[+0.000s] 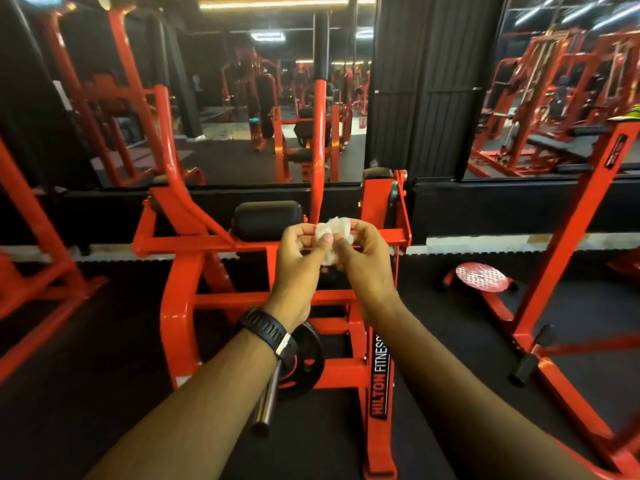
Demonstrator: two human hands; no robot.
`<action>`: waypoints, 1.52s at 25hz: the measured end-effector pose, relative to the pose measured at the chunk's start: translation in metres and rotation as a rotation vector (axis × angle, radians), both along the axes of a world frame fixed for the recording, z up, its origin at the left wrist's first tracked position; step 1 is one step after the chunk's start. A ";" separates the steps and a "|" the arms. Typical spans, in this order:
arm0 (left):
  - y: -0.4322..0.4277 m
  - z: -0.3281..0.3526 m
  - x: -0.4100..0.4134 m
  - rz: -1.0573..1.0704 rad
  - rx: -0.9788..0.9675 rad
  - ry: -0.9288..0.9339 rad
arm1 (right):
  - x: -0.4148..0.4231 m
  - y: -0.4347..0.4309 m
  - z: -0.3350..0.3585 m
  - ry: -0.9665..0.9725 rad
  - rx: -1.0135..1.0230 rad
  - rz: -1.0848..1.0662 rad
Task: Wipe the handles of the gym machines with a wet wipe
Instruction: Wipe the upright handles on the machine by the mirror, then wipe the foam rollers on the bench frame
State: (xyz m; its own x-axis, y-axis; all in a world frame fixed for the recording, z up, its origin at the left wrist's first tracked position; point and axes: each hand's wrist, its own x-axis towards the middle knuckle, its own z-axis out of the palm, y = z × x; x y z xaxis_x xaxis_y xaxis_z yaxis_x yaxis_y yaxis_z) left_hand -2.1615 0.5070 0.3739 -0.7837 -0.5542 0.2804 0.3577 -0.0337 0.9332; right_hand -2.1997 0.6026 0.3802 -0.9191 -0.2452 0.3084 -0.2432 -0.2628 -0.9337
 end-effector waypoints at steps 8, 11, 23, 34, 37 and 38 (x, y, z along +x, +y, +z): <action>-0.039 -0.024 0.113 -0.035 0.065 -0.082 | 0.101 -0.043 -0.032 -0.057 0.053 0.079; -0.065 -0.038 0.166 -0.026 0.050 -0.116 | 0.153 -0.064 -0.045 -0.098 0.083 0.066; -0.032 -0.060 0.282 0.027 0.092 -0.158 | 0.298 -0.011 -0.058 -0.088 0.096 0.029; 0.175 -0.011 0.233 -0.442 0.061 -0.035 | 0.279 0.205 -0.014 0.076 0.086 -0.409; 0.258 0.000 0.211 -0.501 0.041 -0.011 | 0.270 0.286 -0.007 0.064 0.171 -0.416; 0.286 0.002 0.202 -0.527 0.037 -0.012 | 0.266 0.315 -0.007 0.055 0.200 -0.425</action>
